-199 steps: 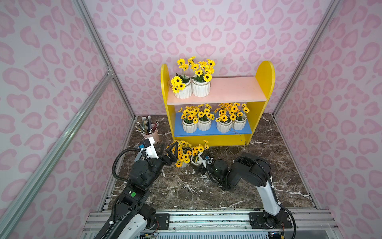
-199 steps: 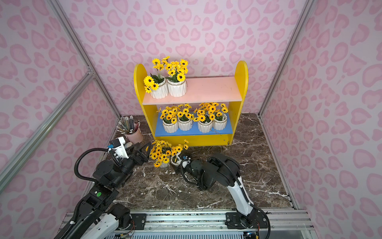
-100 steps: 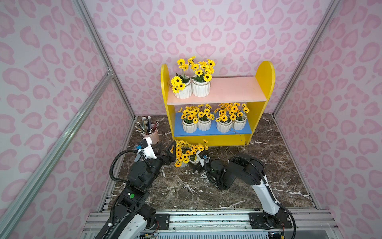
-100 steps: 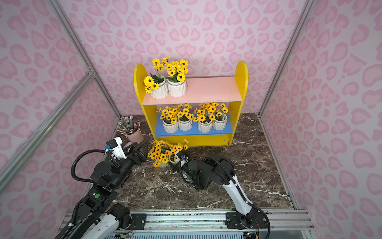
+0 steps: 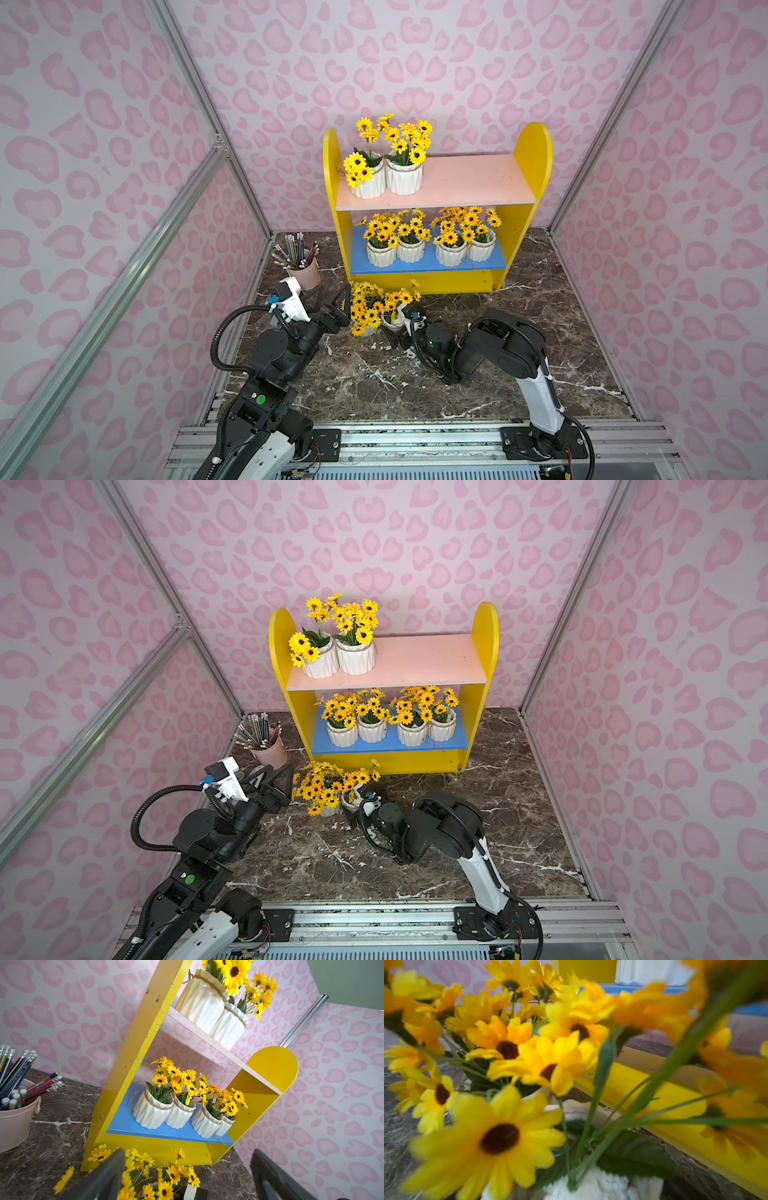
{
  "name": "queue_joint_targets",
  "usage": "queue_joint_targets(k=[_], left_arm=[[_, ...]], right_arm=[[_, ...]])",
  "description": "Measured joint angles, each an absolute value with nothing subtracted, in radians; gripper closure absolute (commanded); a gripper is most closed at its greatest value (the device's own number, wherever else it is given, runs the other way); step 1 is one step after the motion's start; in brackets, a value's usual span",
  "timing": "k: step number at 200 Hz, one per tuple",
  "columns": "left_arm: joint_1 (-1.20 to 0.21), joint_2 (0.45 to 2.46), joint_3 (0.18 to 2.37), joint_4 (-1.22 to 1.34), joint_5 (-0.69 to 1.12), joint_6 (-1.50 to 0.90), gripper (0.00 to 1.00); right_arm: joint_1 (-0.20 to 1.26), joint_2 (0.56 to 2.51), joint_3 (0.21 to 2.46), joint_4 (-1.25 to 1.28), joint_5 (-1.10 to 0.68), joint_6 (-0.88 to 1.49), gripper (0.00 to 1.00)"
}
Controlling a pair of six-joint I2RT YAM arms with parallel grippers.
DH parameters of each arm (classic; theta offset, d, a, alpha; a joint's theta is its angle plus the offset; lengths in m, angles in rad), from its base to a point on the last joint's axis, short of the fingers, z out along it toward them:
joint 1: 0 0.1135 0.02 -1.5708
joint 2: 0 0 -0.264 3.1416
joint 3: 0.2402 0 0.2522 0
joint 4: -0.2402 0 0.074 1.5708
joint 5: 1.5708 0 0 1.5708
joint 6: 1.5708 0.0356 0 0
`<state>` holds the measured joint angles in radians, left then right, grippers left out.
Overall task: Take the sunflower pots off the shelves
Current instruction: Place the sunflower pot at the center of the board.
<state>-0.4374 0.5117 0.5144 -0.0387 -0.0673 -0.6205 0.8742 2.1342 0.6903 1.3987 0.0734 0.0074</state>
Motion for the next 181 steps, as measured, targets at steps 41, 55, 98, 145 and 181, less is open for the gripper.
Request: queue_joint_targets(k=[41,55,98,145,181], left_arm=[[-0.438,0.508,0.539,-0.062,-0.059,-0.598,0.04],[-0.437,0.518,0.566,-0.069,-0.059,-0.575,0.03],[-0.437,0.563,0.607,-0.069,-0.032,-0.530,0.03],[-0.437,0.603,0.641,-0.072,0.001,-0.515,0.04],[-0.437,0.657,0.702,-0.067,0.019,-0.463,0.04]], right_arm=[[0.887,2.086,0.622,1.381,0.065,0.007,0.00],[0.891,2.058,0.591,1.374,0.065,0.008,0.00],[0.898,1.941,0.521,1.340,0.102,0.002,0.00],[0.900,1.711,0.450,1.200,0.144,-0.015,0.05],[0.901,1.488,0.537,0.897,0.134,-0.023,0.12]])
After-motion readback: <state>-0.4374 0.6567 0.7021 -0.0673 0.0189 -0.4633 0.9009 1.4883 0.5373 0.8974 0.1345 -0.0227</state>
